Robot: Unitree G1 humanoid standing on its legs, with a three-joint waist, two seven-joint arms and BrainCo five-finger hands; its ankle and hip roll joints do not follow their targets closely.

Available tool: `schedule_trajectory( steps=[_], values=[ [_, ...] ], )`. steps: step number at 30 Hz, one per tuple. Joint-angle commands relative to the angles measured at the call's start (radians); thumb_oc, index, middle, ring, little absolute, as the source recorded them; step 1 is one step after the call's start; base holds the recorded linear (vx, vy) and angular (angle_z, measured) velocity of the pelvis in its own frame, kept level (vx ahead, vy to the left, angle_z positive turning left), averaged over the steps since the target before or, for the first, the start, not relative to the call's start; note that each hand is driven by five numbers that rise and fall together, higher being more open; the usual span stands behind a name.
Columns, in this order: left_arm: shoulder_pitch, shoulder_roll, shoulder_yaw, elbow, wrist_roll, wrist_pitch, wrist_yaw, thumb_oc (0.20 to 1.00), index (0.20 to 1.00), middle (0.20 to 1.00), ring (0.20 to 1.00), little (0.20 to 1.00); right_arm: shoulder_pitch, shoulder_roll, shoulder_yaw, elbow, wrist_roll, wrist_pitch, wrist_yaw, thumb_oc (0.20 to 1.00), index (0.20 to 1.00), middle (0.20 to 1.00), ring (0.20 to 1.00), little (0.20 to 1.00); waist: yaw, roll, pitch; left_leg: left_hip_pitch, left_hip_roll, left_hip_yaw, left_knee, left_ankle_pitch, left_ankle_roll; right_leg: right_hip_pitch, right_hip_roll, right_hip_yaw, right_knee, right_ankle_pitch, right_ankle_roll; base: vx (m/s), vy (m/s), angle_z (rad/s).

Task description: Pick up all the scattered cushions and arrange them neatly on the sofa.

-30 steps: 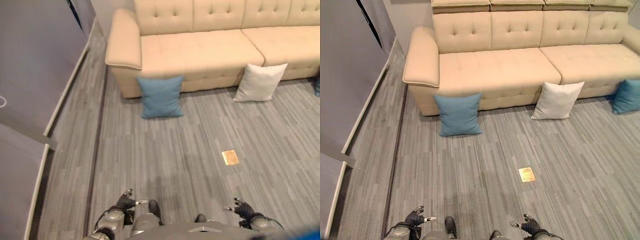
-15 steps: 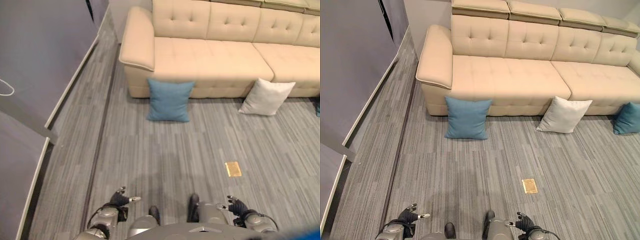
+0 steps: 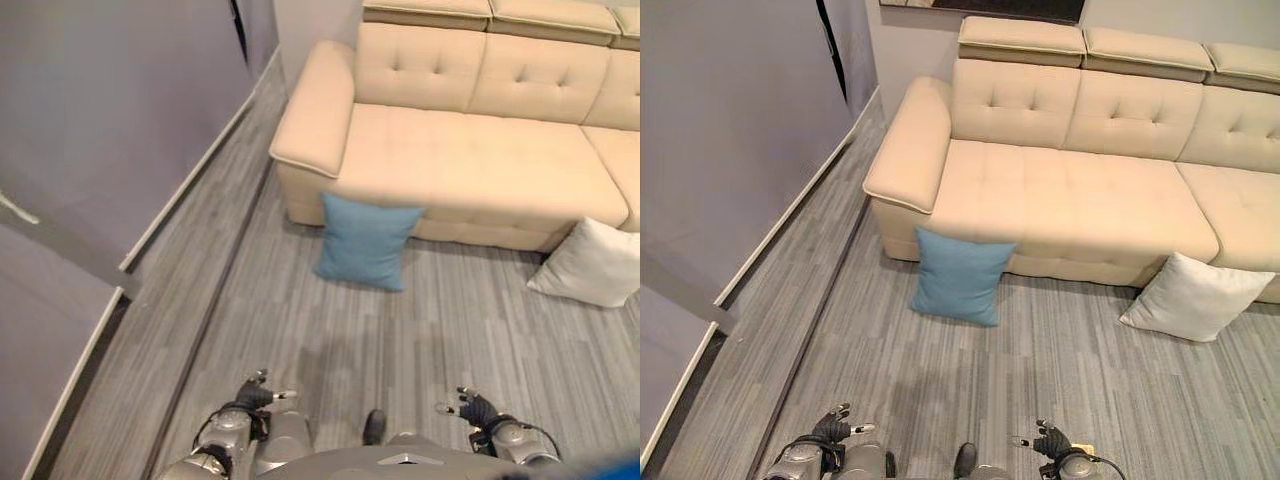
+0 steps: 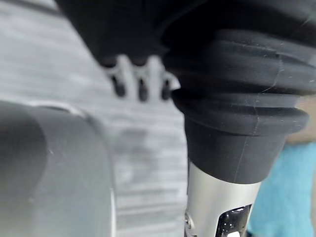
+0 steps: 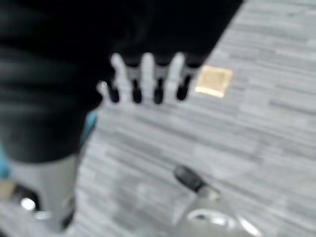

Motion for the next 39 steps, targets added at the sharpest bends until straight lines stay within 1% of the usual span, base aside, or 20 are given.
schedule_trajectory(
  steps=[1,2,6,7,9,12,14,15,16,19,20,22,23,25,28,31,33,35,36,39],
  values=[
    [-0.019,0.003,-0.027,0.022,0.016,-0.007,-0.001,1.000,1.000,1.000,1.000,1.000,0.010,-0.040,0.014,-0.018,0.030,-0.012,-0.008,1.000,1.000,1.000,1.000,1.000,0.016,0.021,0.014,0.045,-0.012,-0.001,-0.064,0.110,0.016,0.035,-0.017,0.032,0.046,-0.005,0.136,0.37,0.089,-0.11],
    [-0.018,0.004,-0.025,0.026,0.018,-0.007,-0.003,1.000,1.000,1.000,1.000,1.000,0.009,-0.039,0.015,-0.018,0.031,-0.013,-0.005,1.000,1.000,1.000,1.000,1.000,0.018,0.021,0.013,0.040,-0.013,0.000,-0.059,0.114,0.015,0.043,-0.016,0.041,0.051,-0.012,0.135,0.35,0.124,-0.37],
    [-0.007,0.013,-0.015,0.026,0.024,-0.007,-0.006,1.000,1.000,1.000,1.000,1.000,0.000,-0.017,0.018,-0.025,0.020,-0.011,0.001,1.000,1.000,1.000,1.000,1.000,0.020,0.011,-0.016,0.095,-0.059,0.023,-0.055,0.050,0.061,0.031,-0.062,0.071,0.160,-0.017,0.175,0.36,0.234,-0.68],
    [-0.007,0.018,-0.021,0.022,0.028,-0.005,-0.009,1.000,1.000,1.000,1.000,1.000,-0.006,-0.014,0.019,-0.031,0.014,-0.012,0.002,1.000,1.000,1.000,1.000,1.000,0.020,0.017,-0.016,0.121,-0.076,0.040,-0.060,0.023,0.089,-0.021,-0.094,0.080,0.280,0.017,0.204,0.26,0.277,-0.35],
    [-0.017,0.025,-0.030,0.017,0.035,-0.005,-0.009,1.000,1.000,1.000,1.000,1.000,-0.018,-0.012,0.023,-0.043,0.012,-0.011,0.004,1.000,1.000,1.000,1.000,1.000,0.008,0.029,-0.001,0.149,-0.081,0.049,-0.072,0.013,0.107,-0.089,-0.109,0.094,0.405,0.071,0.225,0.19,0.230,-0.12],
    [-0.025,0.035,-0.035,0.014,0.051,-0.002,-0.009,1.000,1.000,1.000,1.000,1.000,-0.019,-0.013,0.026,-0.051,-0.001,-0.008,0.005,1.000,1.000,1.000,1.000,1.000,-0.003,0.053,0.012,0.203,-0.086,0.061,-0.101,-0.009,0.118,-0.144,-0.151,0.037,0.480,0.092,0.223,0.17,0.138,0.02],
    [-0.027,0.043,-0.029,0.014,0.050,-0.003,-0.010,1.000,1.000,1.000,1.000,1.000,-0.021,-0.022,0.024,-0.051,-0.009,-0.006,0.005,1.000,1.000,1.000,1.000,1.000,-0.011,0.062,0.007,0.250,-0.092,0.068,-0.139,-0.021,0.111,-0.165,-0.158,-0.018,0.376,0.080,0.213,0.26,0.046,0.06],
    [-0.027,0.042,-0.029,0.014,0.050,-0.003,-0.011,1.000,1.000,1.000,1.000,1.000,-0.021,-0.022,0.024,-0.052,-0.009,-0.006,0.005,1.000,1.000,1.000,1.000,1.000,-0.012,0.063,0.008,0.252,-0.092,0.067,-0.140,-0.020,0.110,-0.162,-0.157,-0.019,0.374,0.080,0.213,0.29,-0.025,-0.02],
    [-0.028,0.043,-0.022,0.019,0.056,-0.005,-0.013,1.000,1.000,1.000,1.000,1.000,-0.023,-0.024,0.021,-0.050,-0.007,-0.009,0.006,1.000,1.000,1.000,1.000,1.000,-0.022,0.060,0.006,0.268,-0.100,0.062,-0.146,-0.030,0.102,-0.181,-0.137,-0.019,0.273,0.077,0.209,0.21,-0.046,-0.12],
    [-0.027,0.040,-0.015,0.027,0.071,-0.004,-0.017,1.000,1.000,1.000,1.000,1.000,-0.021,-0.027,0.016,-0.050,-0.003,-0.009,0.007,1.000,1.000,1.000,1.000,1.000,-0.036,0.051,0.008,0.294,-0.107,0.051,-0.138,-0.053,0.094,-0.193,-0.121,-0.002,0.176,0.109,0.216,0.19,-0.057,0.01],
    [-0.025,0.041,-0.012,0.029,0.070,-0.005,-0.015,1.000,1.000,1.000,1.000,1.000,-0.020,-0.026,0.017,-0.052,-0.003,-0.008,0.009,1.000,1.000,1.000,1.000,1.000,-0.039,0.049,0.009,0.298,-0.108,0.047,-0.133,-0.057,0.093,-0.191,-0.117,0.011,0.184,0.107,0.215,0.22,-0.088,0.09],
    [-0.023,0.035,-0.010,0.031,0.066,-0.007,-0.015,1.000,1.000,1.000,1.000,1.000,-0.017,-0.026,0.017,-0.052,-0.009,-0.008,0.007,1.000,1.000,1.000,1.000,1.000,-0.038,0.049,0.009,0.306,-0.107,0.050,-0.126,-0.067,0.092,-0.185,-0.125,-0.006,0.190,0.110,0.218,0.12,-0.071,0.08],
    [-0.017,0.029,-0.014,0.031,0.067,-0.006,-0.016,1.000,1.000,1.000,1.000,1.000,-0.011,-0.031,0.018,-0.051,-0.009,-0.007,0.007,1.000,1.000,1.000,1.000,1.000,-0.044,0.048,-0.001,0.307,-0.104,0.044,-0.113,-0.072,0.085,-0.168,-0.109,0.015,0.165,0.103,0.207,0.15,-0.121,0.02],
    [-0.008,0.019,-0.018,0.032,0.065,-0.006,-0.020,1.000,1.000,1.000,1.000,1.000,-0.004,-0.041,0.014,-0.048,-0.011,-0.009,0.007,1.000,1.000,1.000,1.000,1.000,-0.040,0.046,-0.009,0.308,-0.099,0.043,-0.100,-0.076,0.073,-0.129,-0.102,-0.009,0.124,0.103,0.199,0.15,-0.160,0.00],
    [-0.005,0.011,-0.025,0.032,0.071,-0.005,-0.026,1.000,1.000,1.000,1.000,1.000,0.001,-0.044,0.017,-0.047,-0.005,-0.012,0.008,1.000,1.000,1.000,1.000,1.000,-0.044,0.045,-0.015,0.296,-0.087,0.038,-0.070,-0.077,0.058,-0.097,-0.083,-0.011,0.093,0.090,0.185,0.07,-0.111,0.06],
    [-0.020,0.006,-0.042,0.021,0.059,-0.010,-0.028,1.000,1.000,1.000,1.000,1.000,-0.002,-0.056,0.018,-0.061,0.018,-0.022,0.006,1.000,1.000,1.000,1.000,1.000,-0.048,0.033,0.002,0.238,-0.048,0.041,0.055,-0.046,0.009,-0.059,-0.073,-0.029,0.059,0.081,0.160,0.00,-0.135,0.20],
    [-0.027,0.000,-0.050,0.012,0.050,-0.010,-0.029,1.000,1.000,1.000,1.000,1.000,-0.005,-0.058,0.025,-0.064,0.025,-0.024,0.005,1.000,1.000,1.000,1.000,1.000,-0.042,0.030,0.012,0.213,-0.036,0.027,0.104,-0.033,-0.004,-0.043,-0.061,-0.027,0.050,0.068,0.146,0.01,-0.101,0.33],
    [-0.035,-0.002,-0.057,0.006,0.041,-0.010,-0.023,1.000,1.000,1.000,1.000,1.000,-0.008,-0.060,0.030,-0.065,0.034,-0.024,0.004,1.000,1.000,1.000,1.000,1.000,-0.036,0.032,0.021,0.196,-0.034,0.001,0.068,-0.030,0.002,-0.040,-0.056,-0.025,0.044,0.059,0.147,0.02,-0.012,0.06],
    [-0.035,-0.004,-0.063,0.000,0.039,-0.013,-0.020,1.000,1.000,1.000,1.000,1.000,-0.008,-0.061,0.031,-0.070,0.034,-0.025,0.002,1.000,1.000,1.000,1.000,1.000,-0.031,0.034,0.018,0.178,-0.039,-0.016,0.001,-0.030,0.016,-0.040,-0.057,-0.017,0.031,0.061,0.155,0.07,0.051,0.05],
    [-0.035,-0.001,-0.064,-0.001,0.037,-0.017,-0.013,1.000,1.000,1.000,1.000,1.000,-0.007,-0.063,0.034,-0.076,0.035,-0.031,-0.001,1.000,1.000,1.000,1.000,1.000,-0.020,0.037,0.018,0.129,-0.036,-0.047,-0.070,0.026,0.019,-0.040,-0.052,0.001,0.025,0.057,0.162,0.09,0.051,-0.02]
  ],
)
